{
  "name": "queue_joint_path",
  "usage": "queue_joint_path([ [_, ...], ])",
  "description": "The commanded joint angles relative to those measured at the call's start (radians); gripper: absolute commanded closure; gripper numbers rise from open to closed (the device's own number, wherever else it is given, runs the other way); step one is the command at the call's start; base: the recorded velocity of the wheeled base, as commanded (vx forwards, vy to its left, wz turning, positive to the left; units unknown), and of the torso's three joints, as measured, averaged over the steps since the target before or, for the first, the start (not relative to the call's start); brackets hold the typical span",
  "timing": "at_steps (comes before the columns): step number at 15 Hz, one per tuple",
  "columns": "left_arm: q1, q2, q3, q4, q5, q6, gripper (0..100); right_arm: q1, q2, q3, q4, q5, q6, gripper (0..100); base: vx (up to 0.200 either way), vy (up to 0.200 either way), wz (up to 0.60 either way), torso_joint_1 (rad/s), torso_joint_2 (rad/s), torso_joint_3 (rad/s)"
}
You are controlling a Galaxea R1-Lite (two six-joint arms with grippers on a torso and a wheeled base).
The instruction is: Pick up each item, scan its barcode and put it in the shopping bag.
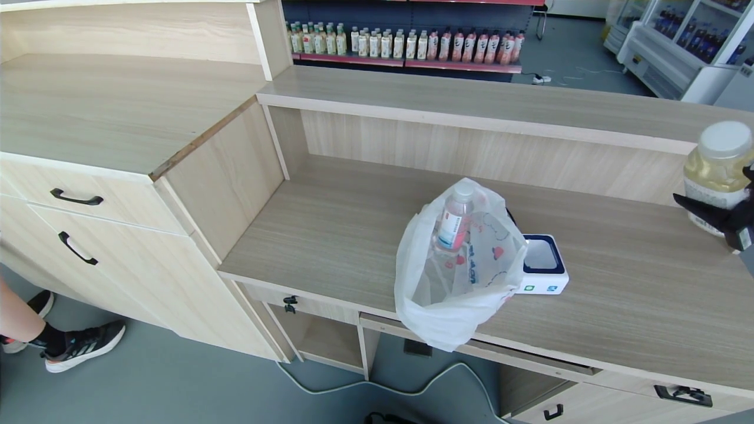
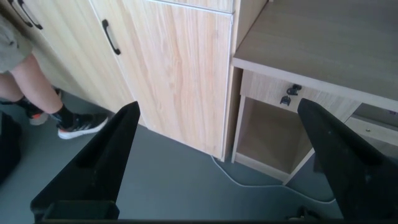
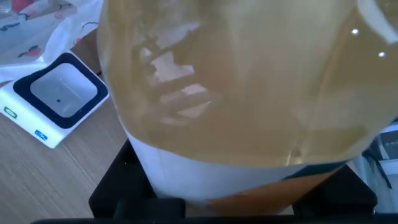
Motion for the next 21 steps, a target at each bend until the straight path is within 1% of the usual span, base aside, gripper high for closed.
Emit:
queue_joint_path([
  [1, 0.0, 0.0, 0.0, 0.0, 0.001, 0.0, 0, -0.005, 0.1, 0.014, -0.045, 0.05, -0.07, 100, 0.0, 0.0, 0.0, 0.0, 0.0, 0.0],
  [4, 0.0, 0.0, 0.0, 0.0, 0.001, 0.0, 0, 0.025, 0.186, 0.022, -0.122, 0.173, -0.168, 100, 0.0, 0.0, 0.0, 0.0, 0.0, 0.0],
  [8, 0.0, 0.0, 0.0, 0.0, 0.001, 0.0, 0, 0.066, 0.28, 0.025, -0.243, 0.201, -0.211, 100, 0.0, 0.0, 0.0, 0.0, 0.0, 0.0],
  [12, 0.0, 0.0, 0.0, 0.0, 0.001, 0.0, 0, 0.095, 0.347, 0.034, -0.318, 0.253, -0.245, 100, 0.0, 0.0, 0.0, 0.0, 0.0, 0.0],
  [17, 0.0, 0.0, 0.0, 0.0, 0.001, 0.0, 0, 0.1, 0.407, 0.034, -0.326, 0.345, -0.351, 100, 0.0, 0.0, 0.0, 0.0, 0.0, 0.0],
  [19, 0.0, 0.0, 0.0, 0.0, 0.001, 0.0, 0, 0.1, 0.427, 0.034, -0.349, 0.383, -0.363, 100, 0.0, 0.0, 0.0, 0.0, 0.0, 0.0],
  [21, 0.0, 0.0, 0.0, 0.0, 0.001, 0.0, 0, 0.1, 0.444, 0.037, -0.379, 0.386, -0.366, 100, 0.0, 0.0, 0.0, 0.0, 0.0, 0.0],
])
